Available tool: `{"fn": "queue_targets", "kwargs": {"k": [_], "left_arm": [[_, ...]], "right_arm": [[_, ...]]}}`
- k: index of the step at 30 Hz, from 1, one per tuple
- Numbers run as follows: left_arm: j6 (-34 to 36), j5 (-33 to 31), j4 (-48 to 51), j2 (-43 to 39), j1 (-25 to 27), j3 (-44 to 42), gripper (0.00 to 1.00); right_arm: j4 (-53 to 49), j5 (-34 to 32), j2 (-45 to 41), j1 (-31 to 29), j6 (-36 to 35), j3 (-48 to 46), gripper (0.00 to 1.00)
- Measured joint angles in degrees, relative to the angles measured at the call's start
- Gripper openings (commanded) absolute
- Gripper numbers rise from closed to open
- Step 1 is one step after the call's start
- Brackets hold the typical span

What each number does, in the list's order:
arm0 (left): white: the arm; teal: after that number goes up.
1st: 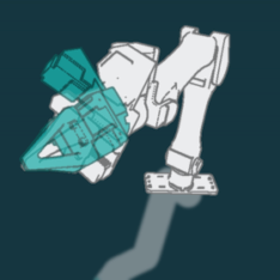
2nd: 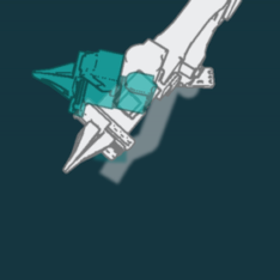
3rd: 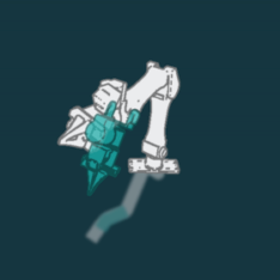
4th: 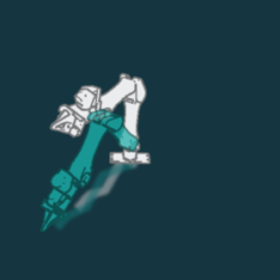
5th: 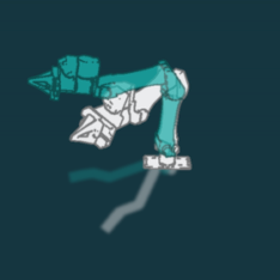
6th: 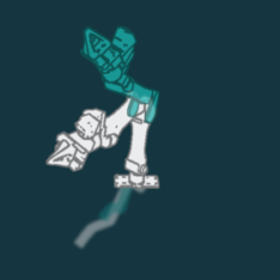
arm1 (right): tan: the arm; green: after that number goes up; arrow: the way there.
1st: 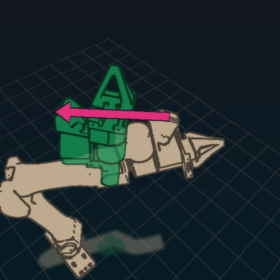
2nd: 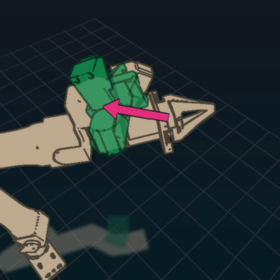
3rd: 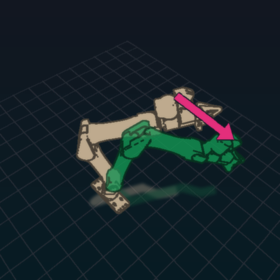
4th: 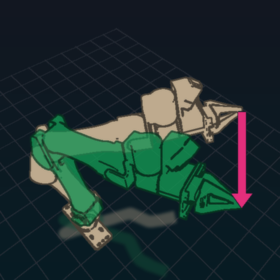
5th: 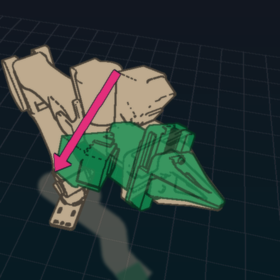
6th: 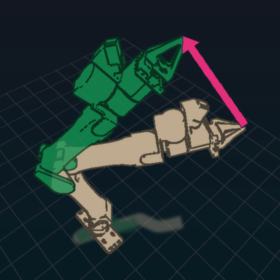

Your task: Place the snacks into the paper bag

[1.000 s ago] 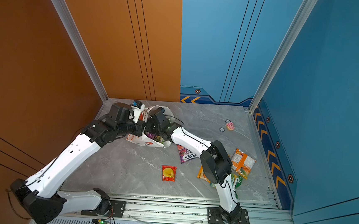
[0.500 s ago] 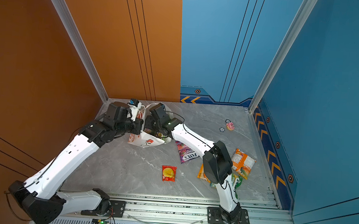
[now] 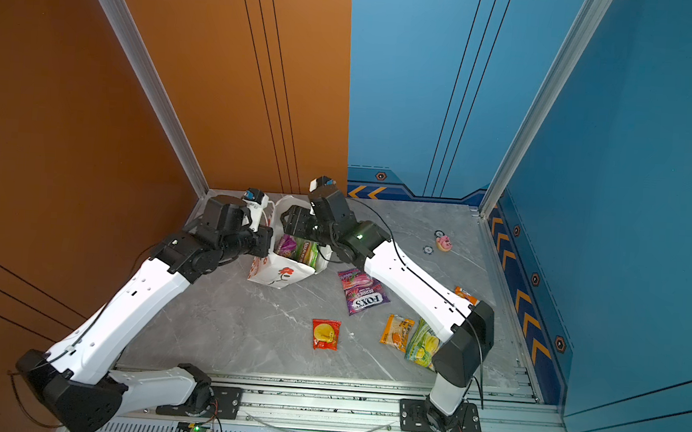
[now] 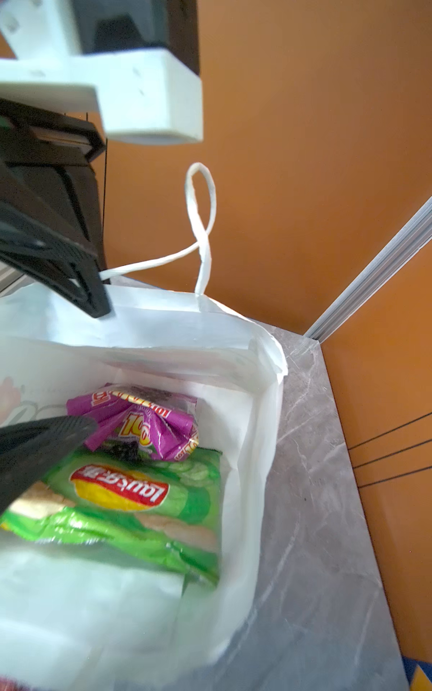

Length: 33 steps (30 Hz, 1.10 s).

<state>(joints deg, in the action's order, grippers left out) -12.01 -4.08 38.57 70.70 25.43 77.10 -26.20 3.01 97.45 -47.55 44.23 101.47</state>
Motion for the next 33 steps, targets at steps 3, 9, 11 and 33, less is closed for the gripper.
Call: {"fn": "queue_targets", "kwargs": {"k": [3,9,11,33], "left_arm": [[0.0,0.0,0.0,0.0,0.0,0.0,0.00],[0.0,0.0,0.0,0.0,0.0,0.0,0.00],[0.0,0.0,0.0,0.0,0.0,0.0,0.00],[0.0,1.4,0.0,0.0,0.0,0.0,0.00]], "right_arm": [[-2.4,-3.8,-2.2,0.7,-1.5,-2.9,0.76],[-6.7,-9.0,-3.0,4.2,-2.9,-7.0,0.77],[-7.8,-9.3,-2.9,4.9,-2.9,-8.2,0.77],[-8.9,0.3,4.7,4.8,-3.4,-5.0,0.00]]}}
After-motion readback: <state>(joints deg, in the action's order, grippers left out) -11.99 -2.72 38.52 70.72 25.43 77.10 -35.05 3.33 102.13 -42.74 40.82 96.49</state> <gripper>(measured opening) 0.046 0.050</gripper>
